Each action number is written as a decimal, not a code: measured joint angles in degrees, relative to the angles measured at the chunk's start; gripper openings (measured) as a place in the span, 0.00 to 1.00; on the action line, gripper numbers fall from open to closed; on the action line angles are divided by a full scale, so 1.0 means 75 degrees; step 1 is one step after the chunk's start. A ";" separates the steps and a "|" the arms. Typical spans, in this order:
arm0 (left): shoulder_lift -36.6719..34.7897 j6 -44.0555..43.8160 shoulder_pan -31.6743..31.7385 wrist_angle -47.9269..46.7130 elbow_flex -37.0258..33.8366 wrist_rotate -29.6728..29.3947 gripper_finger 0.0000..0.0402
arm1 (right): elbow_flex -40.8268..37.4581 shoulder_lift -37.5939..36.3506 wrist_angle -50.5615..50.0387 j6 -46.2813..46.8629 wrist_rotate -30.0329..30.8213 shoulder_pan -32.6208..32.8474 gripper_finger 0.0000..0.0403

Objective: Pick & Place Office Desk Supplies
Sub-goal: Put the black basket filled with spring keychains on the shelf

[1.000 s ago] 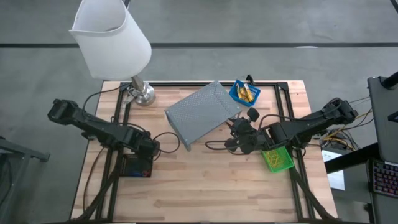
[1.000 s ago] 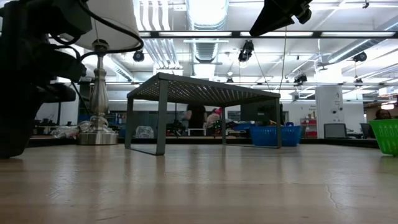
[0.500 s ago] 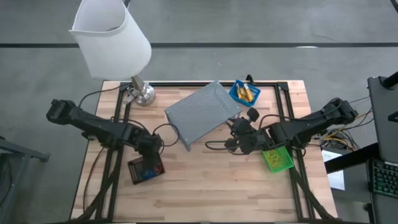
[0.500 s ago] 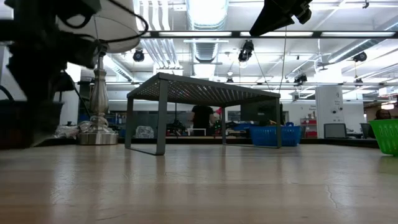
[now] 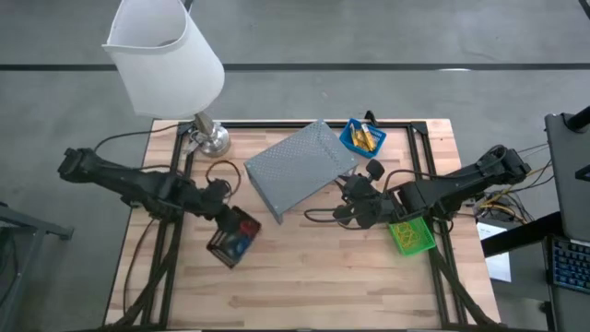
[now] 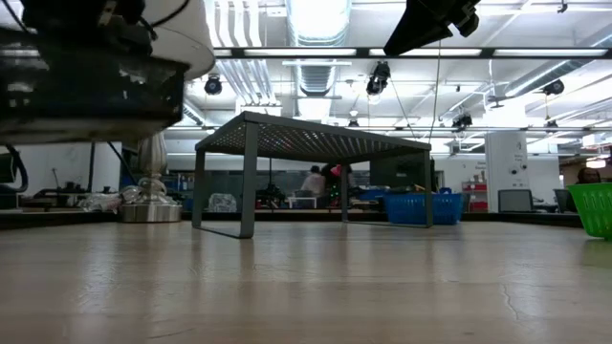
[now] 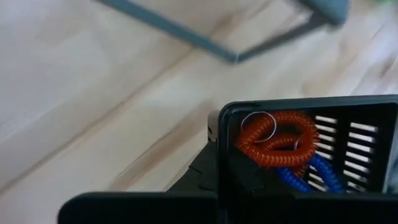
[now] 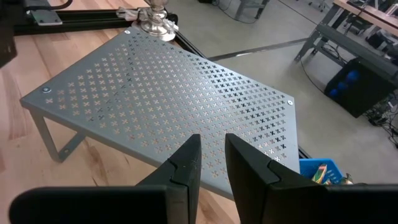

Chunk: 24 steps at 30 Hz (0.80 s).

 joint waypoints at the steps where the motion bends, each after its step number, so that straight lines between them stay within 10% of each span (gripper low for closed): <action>1: -0.0111 -0.0136 0.0006 0.0053 0.0000 -0.0122 0.01 | 0.0000 0.0000 0.0001 0.0000 -0.0002 0.0001 0.17; 15: -0.0376 -0.3670 -0.0002 -0.0009 0.0799 -0.1730 0.01 | 0.0000 0.0000 0.0002 0.0000 0.0000 0.0002 0.17; 24: -0.0322 -0.6020 -0.0010 -0.0010 0.1186 -0.4754 0.01 | 0.0000 -0.0002 0.0002 0.0000 0.0000 0.0000 0.17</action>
